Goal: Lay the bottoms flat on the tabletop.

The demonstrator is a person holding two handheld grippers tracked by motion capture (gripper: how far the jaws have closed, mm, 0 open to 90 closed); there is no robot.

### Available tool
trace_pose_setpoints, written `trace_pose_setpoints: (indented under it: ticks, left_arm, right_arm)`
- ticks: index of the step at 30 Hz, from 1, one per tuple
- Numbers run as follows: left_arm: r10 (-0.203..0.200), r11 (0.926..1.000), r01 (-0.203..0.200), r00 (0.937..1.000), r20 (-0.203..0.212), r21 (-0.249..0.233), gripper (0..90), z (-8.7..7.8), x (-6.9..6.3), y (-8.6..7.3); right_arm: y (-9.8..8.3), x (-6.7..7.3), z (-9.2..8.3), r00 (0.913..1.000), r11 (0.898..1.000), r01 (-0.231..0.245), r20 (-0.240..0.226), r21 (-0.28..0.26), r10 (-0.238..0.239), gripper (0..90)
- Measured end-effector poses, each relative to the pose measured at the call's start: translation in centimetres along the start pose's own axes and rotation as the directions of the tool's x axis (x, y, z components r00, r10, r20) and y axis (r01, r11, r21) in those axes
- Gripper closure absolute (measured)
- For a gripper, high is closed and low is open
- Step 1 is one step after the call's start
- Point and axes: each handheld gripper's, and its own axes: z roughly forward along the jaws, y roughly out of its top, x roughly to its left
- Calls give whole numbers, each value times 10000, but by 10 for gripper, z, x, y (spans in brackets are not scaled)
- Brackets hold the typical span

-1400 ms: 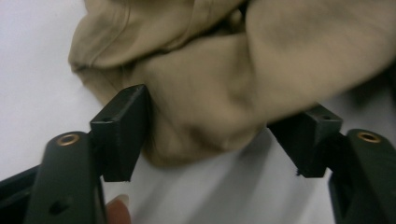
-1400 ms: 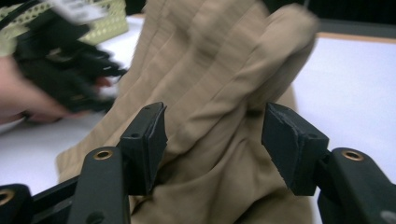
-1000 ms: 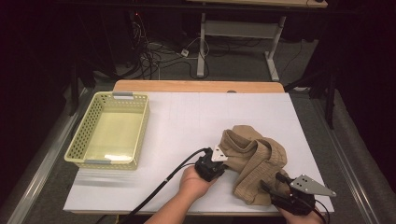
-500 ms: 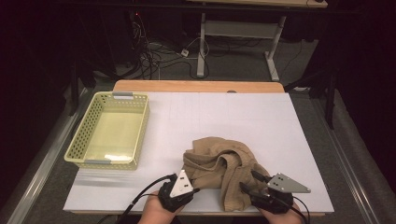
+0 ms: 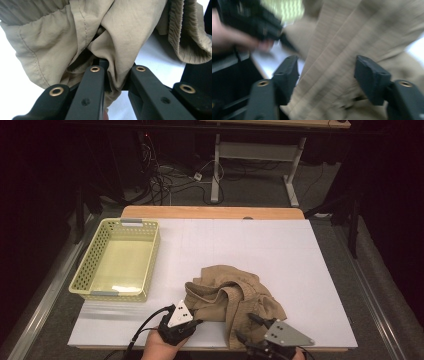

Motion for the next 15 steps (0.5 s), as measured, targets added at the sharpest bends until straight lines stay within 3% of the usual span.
trace_pose_setpoints:
  ticks: [2, 4, 6, 10, 12, 15]
  left_arm:
    - [-63, 10000, 63, 10000, 30, -13, 836, 0, 0, 1]
    - [-64, 10000, 64, 10000, 55, -12, 836, 1, 0, 2]
    - [-73, 10000, 73, 9999, 106, -29, 836, 1, 1, 3]
    - [-192, 9998, 193, 9997, 165, -72, 836, 3, 4, 4]
    - [-172, 9998, 173, 9997, 172, -65, 836, 3, 5, 4]
    - [-203, 9998, 204, 9997, 146, -55, 836, 2, 6, 2]
  right_arm:
    - [-8, 7, 15, 10000, 9970, 50, -68, 769, -45, 245]
    - [-15, 12, 29, 9997, 9889, -191, -149, 1473, 216, 131]
    - [-20, 17, 39, 9999, 9783, -109, -77, 2067, 128, 89]
    - [-26, 26, 49, 9985, 9637, 406, 260, 2641, -492, 101]
    - [-28, 27, 50, 9952, 9608, 649, 536, 2697, -823, 146]
    - [-30, 26, 49, 9963, 9634, 650, 376, 2601, -774, 194]
